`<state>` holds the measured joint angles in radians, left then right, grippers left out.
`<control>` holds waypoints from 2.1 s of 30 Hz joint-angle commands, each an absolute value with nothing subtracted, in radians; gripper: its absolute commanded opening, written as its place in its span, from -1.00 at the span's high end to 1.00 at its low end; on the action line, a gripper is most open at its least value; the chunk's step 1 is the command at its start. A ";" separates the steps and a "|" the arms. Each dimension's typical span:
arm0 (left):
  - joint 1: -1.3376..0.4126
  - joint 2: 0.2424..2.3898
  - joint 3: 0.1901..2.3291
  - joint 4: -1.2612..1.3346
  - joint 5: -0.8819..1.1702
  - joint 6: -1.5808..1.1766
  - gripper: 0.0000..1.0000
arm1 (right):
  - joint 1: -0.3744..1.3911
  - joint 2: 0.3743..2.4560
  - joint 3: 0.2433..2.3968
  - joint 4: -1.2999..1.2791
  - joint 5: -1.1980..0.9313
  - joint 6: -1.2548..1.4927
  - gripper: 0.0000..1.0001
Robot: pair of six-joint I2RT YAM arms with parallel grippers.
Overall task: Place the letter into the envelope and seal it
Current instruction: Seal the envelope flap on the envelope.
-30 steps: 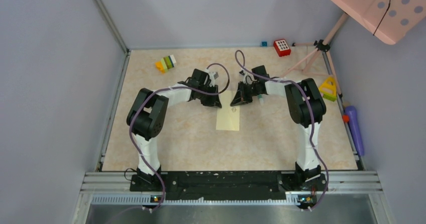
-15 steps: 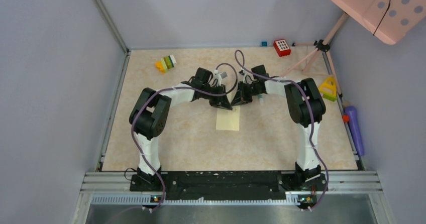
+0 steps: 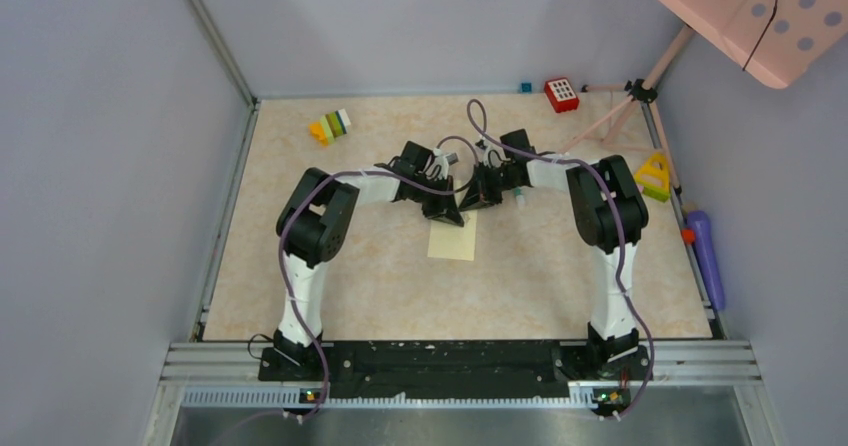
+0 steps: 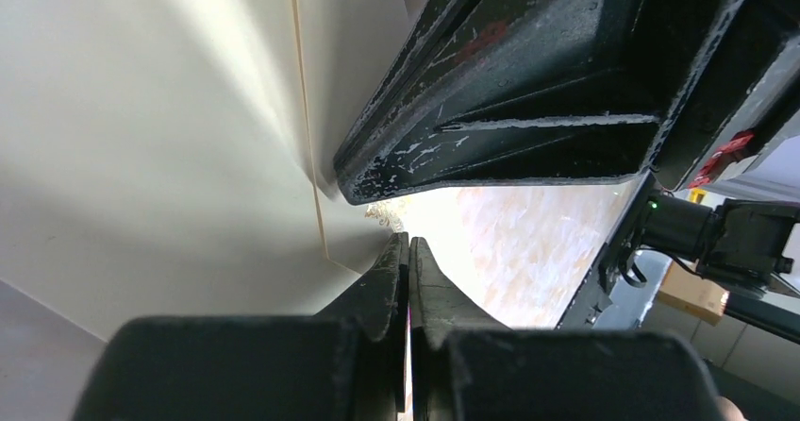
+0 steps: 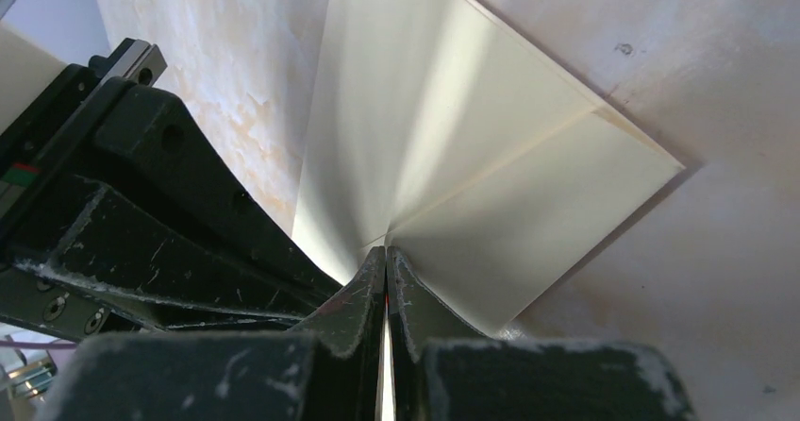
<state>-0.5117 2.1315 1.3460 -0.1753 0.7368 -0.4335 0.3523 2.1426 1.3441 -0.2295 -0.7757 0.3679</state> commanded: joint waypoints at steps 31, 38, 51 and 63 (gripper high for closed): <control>-0.465 2.137 1.307 -0.123 0.591 -0.486 1.00 | 0.368 2.216 1.351 -0.246 -0.706 0.326 1.00; -0.479 2.143 1.309 -0.159 0.531 -0.471 1.00 | 0.390 2.230 1.372 -0.246 -0.649 0.339 1.00; -0.489 2.155 1.313 -0.208 0.442 -0.469 1.00 | 0.301 2.130 1.315 -0.345 -0.611 0.215 1.00; -0.496 2.157 1.312 -0.214 0.438 -0.474 1.00 | 0.264 2.089 1.281 -0.358 -0.612 0.176 1.00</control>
